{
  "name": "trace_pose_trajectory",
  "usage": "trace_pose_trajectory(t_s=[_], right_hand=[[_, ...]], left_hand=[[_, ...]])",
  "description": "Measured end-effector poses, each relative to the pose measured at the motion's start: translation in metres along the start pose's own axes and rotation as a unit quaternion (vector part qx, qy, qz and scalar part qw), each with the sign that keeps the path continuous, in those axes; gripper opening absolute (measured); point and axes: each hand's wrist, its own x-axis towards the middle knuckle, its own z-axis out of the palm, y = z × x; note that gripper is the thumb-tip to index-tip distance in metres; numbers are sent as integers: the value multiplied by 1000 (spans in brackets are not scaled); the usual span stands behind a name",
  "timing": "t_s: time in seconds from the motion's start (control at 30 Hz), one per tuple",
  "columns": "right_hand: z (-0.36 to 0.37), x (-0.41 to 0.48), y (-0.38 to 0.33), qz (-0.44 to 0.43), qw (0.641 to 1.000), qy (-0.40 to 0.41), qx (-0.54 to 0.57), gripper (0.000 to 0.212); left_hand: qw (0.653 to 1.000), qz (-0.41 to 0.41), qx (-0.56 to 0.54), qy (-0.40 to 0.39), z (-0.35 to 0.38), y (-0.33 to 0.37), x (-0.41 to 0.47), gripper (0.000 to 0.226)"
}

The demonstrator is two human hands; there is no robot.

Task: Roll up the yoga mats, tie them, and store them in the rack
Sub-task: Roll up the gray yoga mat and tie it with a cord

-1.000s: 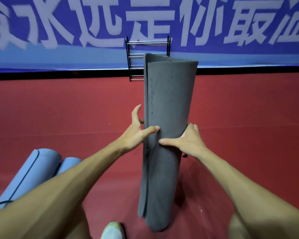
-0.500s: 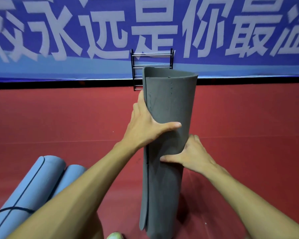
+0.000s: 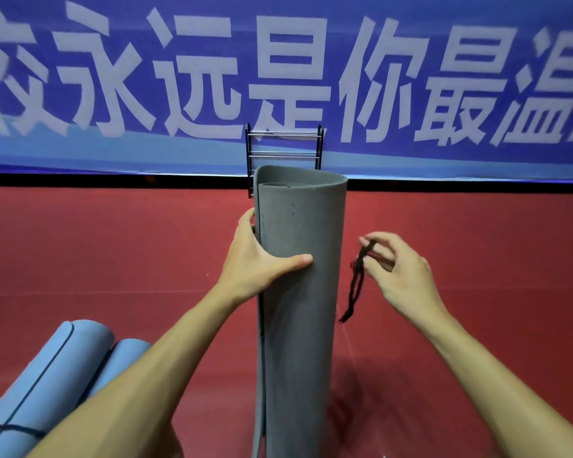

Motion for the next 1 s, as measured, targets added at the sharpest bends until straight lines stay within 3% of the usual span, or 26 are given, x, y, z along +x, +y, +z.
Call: trace_pose_trajectory(t_s=[0.1,0.2,0.33,0.57,0.67,0.77,0.93,1.0], right_hand=[[-1,11,-38,-1,997,-21,80,63],[-1,25,-74,-23,999,-30,7,91],[6,36,-100,-28,997,-18,-71,110],[5,40,-107,9,992,-8,-124,115],[1,36,-107,12,991,-6,-131,112],[0,33,-108,11,991,-9,-136,111],[-10,29,-103,15,985,-3,-170,112],[-20,26,-100,11,986,-6,-167,111]], left_hand=[[998,24,-17,-48,-2,3,-5,116],[995,48,-26,-81,3,9,-9,116],[994,39,-49,-93,9,9,-8,120],[979,19,-102,-177,14,27,-11,98],[972,-8,-126,-201,20,35,-10,117],[988,-26,-63,-142,32,44,-16,126],[989,6,-58,-136,30,46,-16,70],[993,29,-36,-111,28,51,-17,59]])
